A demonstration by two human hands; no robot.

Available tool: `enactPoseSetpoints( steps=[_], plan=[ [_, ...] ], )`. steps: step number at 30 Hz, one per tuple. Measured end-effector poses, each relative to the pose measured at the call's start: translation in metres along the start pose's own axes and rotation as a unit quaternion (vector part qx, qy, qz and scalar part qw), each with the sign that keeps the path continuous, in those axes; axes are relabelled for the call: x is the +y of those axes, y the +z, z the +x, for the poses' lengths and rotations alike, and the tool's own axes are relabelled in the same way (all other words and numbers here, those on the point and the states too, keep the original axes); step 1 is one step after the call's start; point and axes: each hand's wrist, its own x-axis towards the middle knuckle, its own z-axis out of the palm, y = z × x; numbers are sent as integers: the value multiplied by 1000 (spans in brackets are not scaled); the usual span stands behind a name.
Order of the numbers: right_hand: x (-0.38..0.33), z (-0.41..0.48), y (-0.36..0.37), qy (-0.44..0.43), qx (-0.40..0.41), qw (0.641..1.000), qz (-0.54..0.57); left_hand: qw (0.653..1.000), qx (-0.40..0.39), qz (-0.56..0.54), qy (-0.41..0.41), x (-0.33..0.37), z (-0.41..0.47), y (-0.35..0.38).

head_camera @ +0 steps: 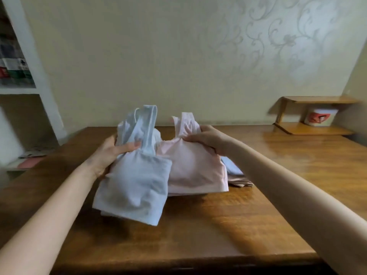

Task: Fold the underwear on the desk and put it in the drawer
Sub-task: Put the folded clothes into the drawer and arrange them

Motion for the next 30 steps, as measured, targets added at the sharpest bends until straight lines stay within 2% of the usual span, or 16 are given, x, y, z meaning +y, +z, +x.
enactPoseSetpoints(
  steps=[7,11,16,19,22,23,25,30],
  plan=[
    [-7,-115,-104,-51,163,985,23,987,-23,-27,155,43,3,121],
    [19,-199,-154,-56,302,949,66,965,-44,10,260,59,-20,206],
    [72,-308,-196,-5,446,893,64,945,-161,20,282,60,-57,302],
    [112,-370,-215,22,507,857,88,933,-198,10,300,56,-81,361],
    [161,-417,-231,66,557,826,61,932,-212,0,295,48,-100,414],
    [179,-428,-235,96,558,823,50,932,-214,-5,293,44,-105,429],
    [214,-448,-238,164,518,839,18,936,-216,-9,279,34,-115,456],
    [275,-463,-238,292,325,897,-64,957,-165,9,240,6,-130,498]
  ],
)
